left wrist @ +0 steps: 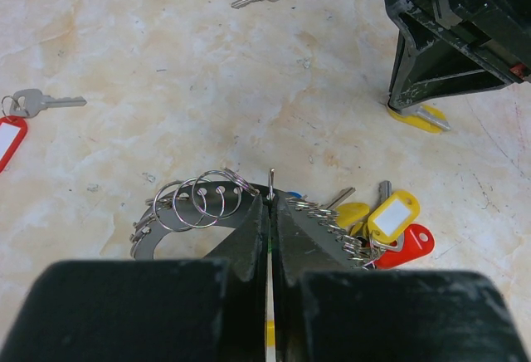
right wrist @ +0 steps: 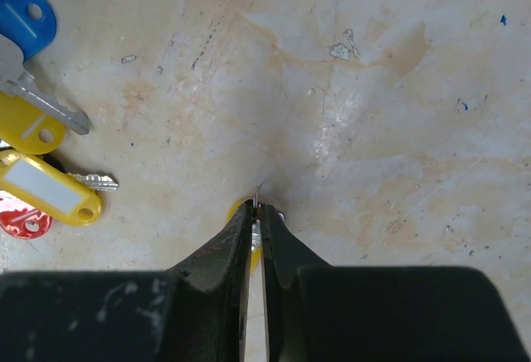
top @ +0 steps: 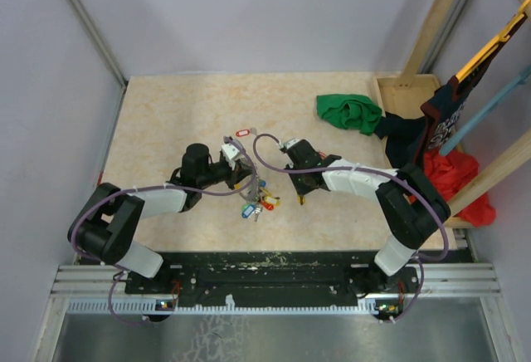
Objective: Put the keys on the keyring
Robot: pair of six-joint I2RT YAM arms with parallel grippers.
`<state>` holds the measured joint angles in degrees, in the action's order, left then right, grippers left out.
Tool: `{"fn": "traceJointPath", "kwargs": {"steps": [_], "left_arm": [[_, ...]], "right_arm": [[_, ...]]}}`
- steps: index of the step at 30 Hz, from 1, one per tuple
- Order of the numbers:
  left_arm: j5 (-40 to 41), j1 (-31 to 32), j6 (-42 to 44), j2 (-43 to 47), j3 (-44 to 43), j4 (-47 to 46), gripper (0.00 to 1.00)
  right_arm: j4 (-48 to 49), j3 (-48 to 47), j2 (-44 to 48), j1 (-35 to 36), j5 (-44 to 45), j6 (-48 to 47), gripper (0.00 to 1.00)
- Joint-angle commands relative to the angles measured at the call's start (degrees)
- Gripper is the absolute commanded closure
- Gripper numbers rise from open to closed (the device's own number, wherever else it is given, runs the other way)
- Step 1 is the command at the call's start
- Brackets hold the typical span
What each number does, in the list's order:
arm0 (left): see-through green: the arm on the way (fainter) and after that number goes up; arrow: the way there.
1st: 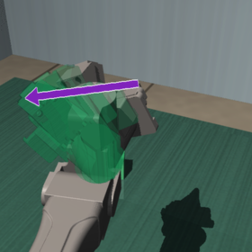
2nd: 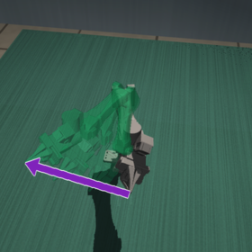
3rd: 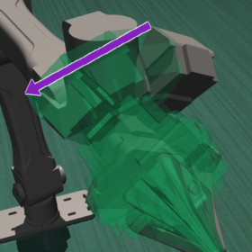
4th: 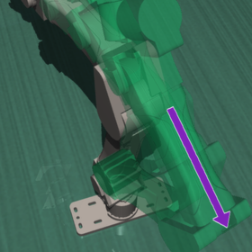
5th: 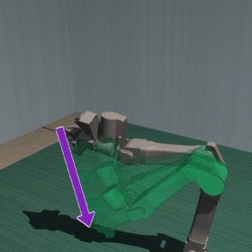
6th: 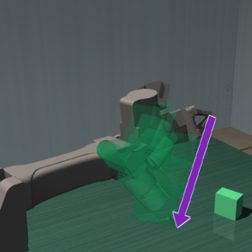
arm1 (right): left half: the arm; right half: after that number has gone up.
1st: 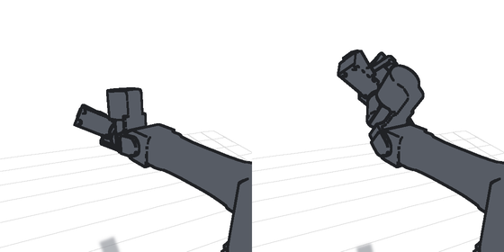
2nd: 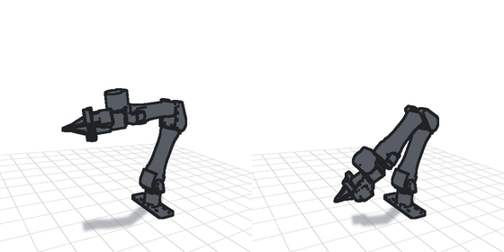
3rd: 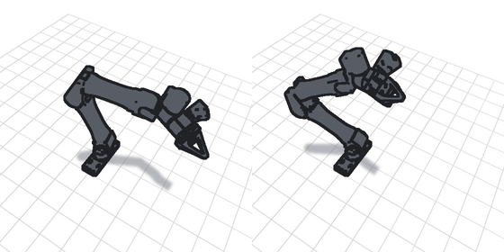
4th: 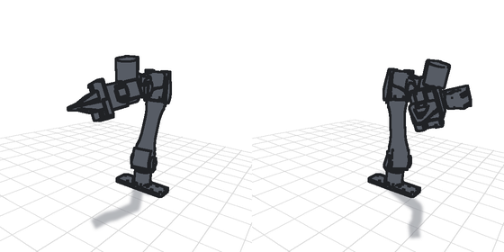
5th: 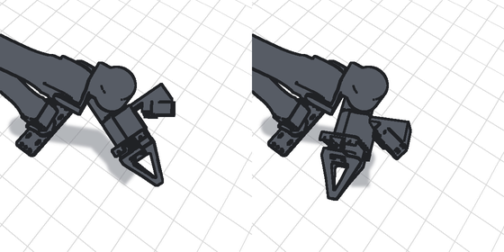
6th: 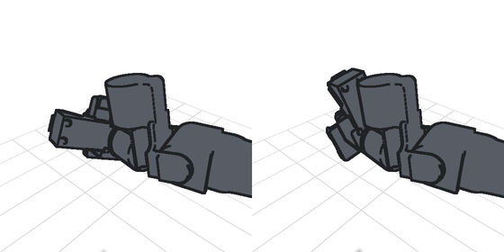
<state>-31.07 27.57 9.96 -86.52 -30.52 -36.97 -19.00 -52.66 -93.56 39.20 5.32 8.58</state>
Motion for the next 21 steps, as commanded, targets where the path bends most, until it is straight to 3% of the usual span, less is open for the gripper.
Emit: {"fn": "traceJointPath", "kwargs": {"steps": [1, 15, 21], "left_arm": [[-1.18, -0.24, 0.18, -0.73, -1.21, -1.00, 1.00], [-2.46, -0.24, 1.11, -0.49, -1.21, -0.66, 1.00], [-3.71, -0.23, 2.12, 0.16, -0.97, -0.56, 1.00]], "right_arm": [[-0.22, -3.14, -0.61, -0.44, 0.55, -0.54, 0.91], [0.18, -3.40, -3.83, -0.44, 0.98, -1.20, 1.00], [2.58, -1.71, 1.34, -0.44, -1.90, -4.82, 1.00]]}}
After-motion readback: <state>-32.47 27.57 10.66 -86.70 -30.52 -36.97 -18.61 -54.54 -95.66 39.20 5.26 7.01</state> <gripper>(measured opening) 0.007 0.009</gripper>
